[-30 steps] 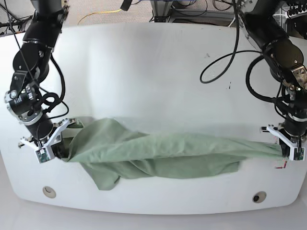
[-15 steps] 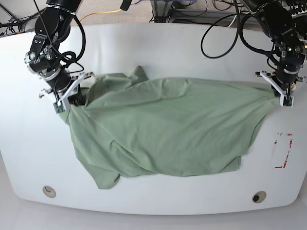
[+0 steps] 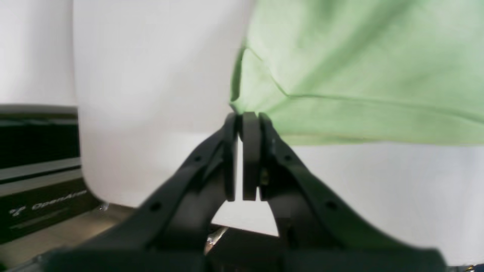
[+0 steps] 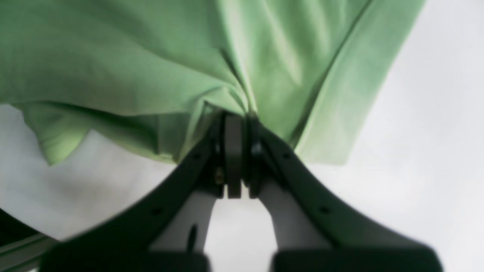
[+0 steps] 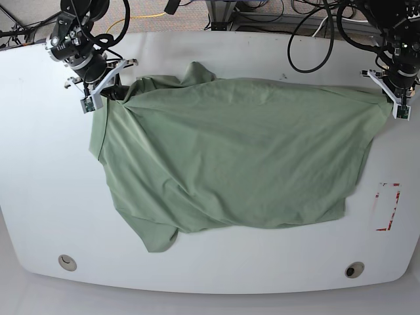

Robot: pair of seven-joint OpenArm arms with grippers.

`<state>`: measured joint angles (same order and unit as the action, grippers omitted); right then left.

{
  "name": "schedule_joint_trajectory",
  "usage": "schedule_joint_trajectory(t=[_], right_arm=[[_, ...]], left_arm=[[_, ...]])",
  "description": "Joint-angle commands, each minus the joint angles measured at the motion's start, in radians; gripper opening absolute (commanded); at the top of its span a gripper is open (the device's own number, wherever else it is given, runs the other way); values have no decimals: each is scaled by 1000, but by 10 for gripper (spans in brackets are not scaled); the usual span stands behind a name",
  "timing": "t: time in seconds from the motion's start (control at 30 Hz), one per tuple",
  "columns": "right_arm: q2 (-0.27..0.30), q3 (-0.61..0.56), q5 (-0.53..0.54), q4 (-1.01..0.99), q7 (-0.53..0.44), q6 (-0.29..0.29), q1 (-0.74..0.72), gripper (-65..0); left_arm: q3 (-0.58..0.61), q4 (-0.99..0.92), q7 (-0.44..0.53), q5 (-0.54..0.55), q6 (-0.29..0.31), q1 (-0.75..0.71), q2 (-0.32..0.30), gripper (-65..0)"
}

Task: Fold the T-shirt properly
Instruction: 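Drag the held shirt across the table with both grippers, laying it flat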

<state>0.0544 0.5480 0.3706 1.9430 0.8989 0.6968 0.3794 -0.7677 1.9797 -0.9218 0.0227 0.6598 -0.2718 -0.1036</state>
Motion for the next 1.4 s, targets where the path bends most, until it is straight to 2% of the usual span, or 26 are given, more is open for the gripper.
schedule_joint_trajectory(t=[0.0,0.27,0.33,0.43,0.47,0.6,0.7,0.93,1.13,1.23,1.37], right_arm=[[15,14,14,19,-22,1,16,-650],[19,17,3,-66,-22,1,-27,-648],[19,16,5,-90,-22,1,-55,-625],[19,14,12,-107,-17,1,-89,-541],[15,14,12,-107,2,1,-104,-485],[9,53,21,-86,139,1,-179,-300],[-15,137,117,-55,233,1,-191,-228],[-21,289,379,-47,377,1,-139,-212],[-20,330,563,-46,398,1,-27,-212],[-20,330,601,-46,398,1,22,-212],[-23,324,591,-66,397,1,42,-212]], left_arm=[[-8,7,23,3,2,7,-49,-650],[14,-9,23,6,2,13,-52,-650],[38,-9,23,6,1,13,-52,-650],[69,-4,23,6,-2,13,-51,-650],[72,-6,23,6,-2,12,-49,-650],[76,-7,23,3,-2,12,-20,-650],[78,-9,23,3,-2,12,-18,-650],[112,-10,23,3,-5,13,-18,-650],[119,-10,23,3,-5,13,-18,-650],[121,-10,23,3,-5,13,-18,-650],[121,-10,23,3,-5,13,-17,-650]])
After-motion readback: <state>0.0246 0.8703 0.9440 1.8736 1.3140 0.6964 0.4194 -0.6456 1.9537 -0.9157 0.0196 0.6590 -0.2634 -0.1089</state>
